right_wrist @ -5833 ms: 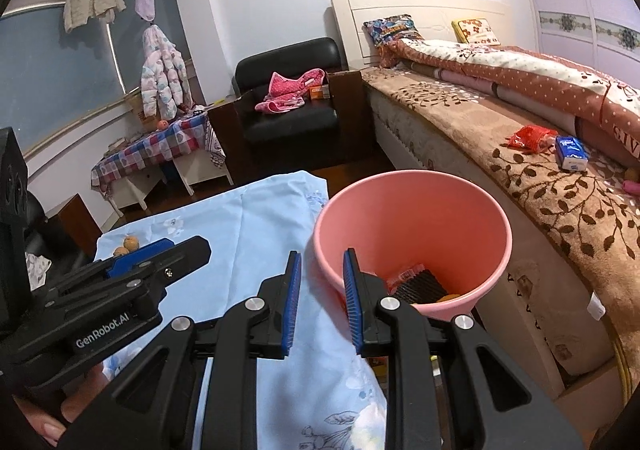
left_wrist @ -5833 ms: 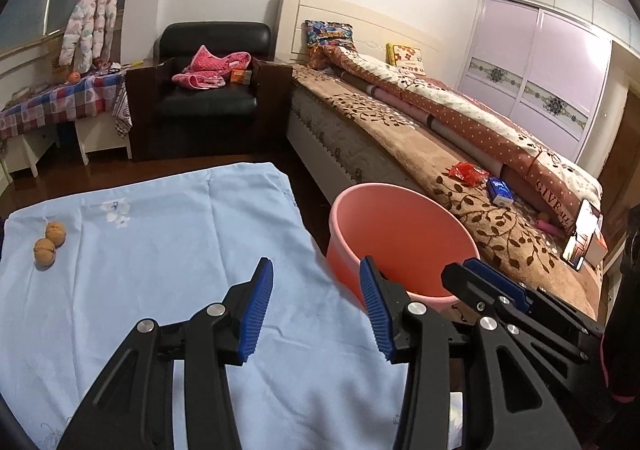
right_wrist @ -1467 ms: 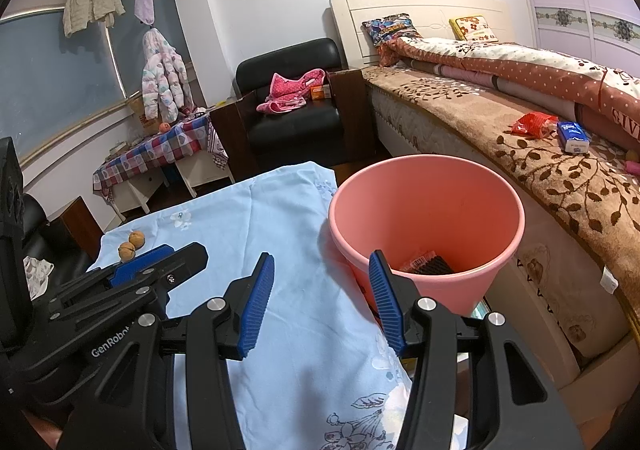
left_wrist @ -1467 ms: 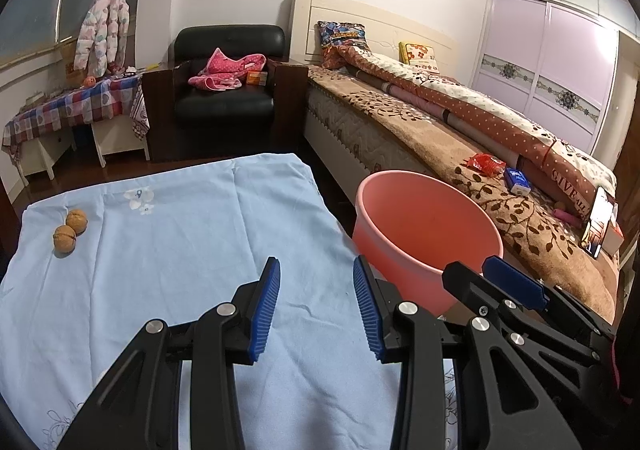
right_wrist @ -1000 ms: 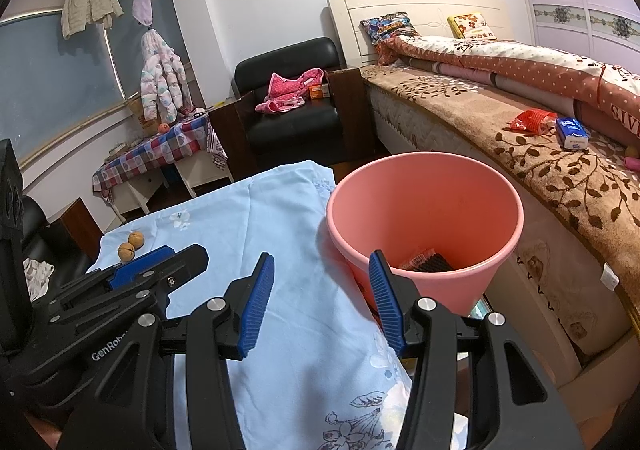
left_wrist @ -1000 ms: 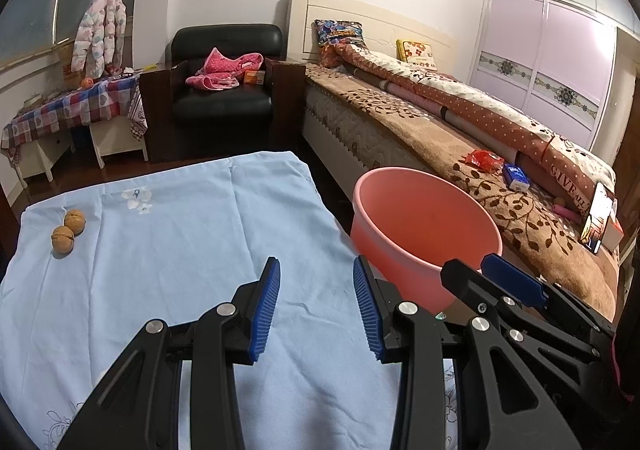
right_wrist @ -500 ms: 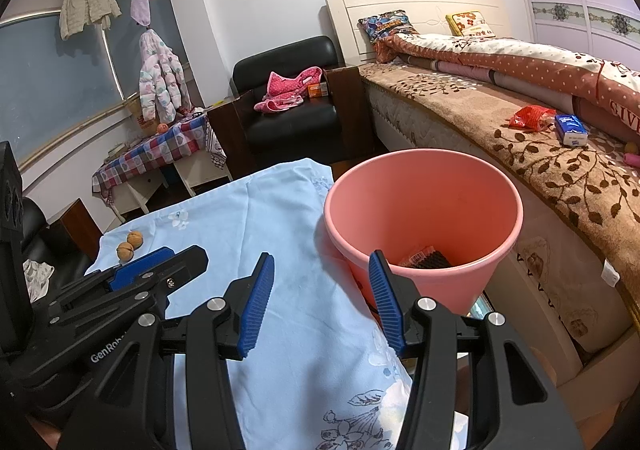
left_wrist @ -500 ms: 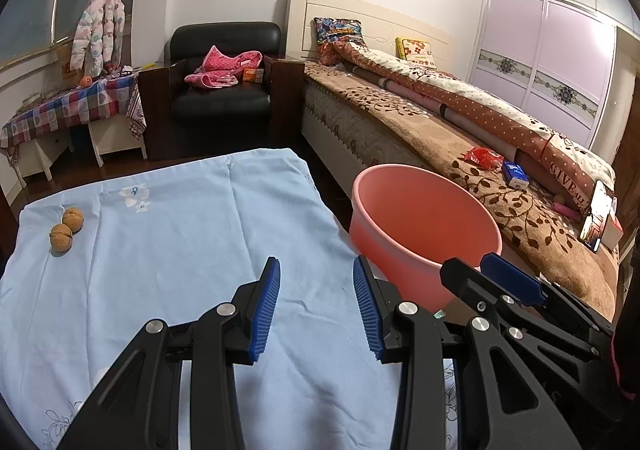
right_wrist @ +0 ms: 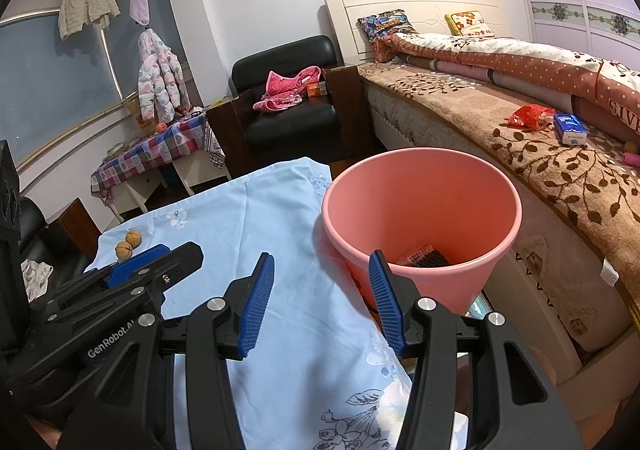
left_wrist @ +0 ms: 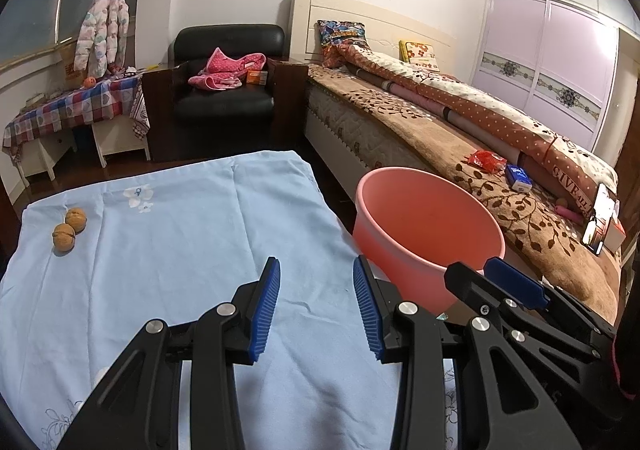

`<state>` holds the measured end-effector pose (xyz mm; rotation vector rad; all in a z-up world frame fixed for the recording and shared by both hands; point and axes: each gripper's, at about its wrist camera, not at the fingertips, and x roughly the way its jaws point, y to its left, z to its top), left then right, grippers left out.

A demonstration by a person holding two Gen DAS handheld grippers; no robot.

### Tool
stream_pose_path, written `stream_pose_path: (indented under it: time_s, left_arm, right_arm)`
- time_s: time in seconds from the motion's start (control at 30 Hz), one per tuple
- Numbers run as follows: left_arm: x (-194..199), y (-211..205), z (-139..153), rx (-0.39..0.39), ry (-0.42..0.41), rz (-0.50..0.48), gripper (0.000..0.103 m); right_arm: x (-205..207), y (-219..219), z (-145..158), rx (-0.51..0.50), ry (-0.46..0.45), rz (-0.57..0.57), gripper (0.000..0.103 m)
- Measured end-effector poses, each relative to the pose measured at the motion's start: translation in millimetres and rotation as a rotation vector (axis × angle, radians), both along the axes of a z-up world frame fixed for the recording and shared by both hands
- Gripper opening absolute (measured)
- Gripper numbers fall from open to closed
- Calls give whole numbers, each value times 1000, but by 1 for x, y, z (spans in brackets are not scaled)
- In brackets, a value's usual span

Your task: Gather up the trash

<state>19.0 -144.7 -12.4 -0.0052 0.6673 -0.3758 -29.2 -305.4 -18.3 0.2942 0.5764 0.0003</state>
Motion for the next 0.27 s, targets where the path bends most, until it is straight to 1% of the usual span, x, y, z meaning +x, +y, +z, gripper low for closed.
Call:
stream_pose_path:
  time_s: [0.27]
  left_arm:
    - [3, 2, -3, 1, 20, 2, 38]
  right_arm:
    - [1, -1, 0, 0, 1, 0, 50]
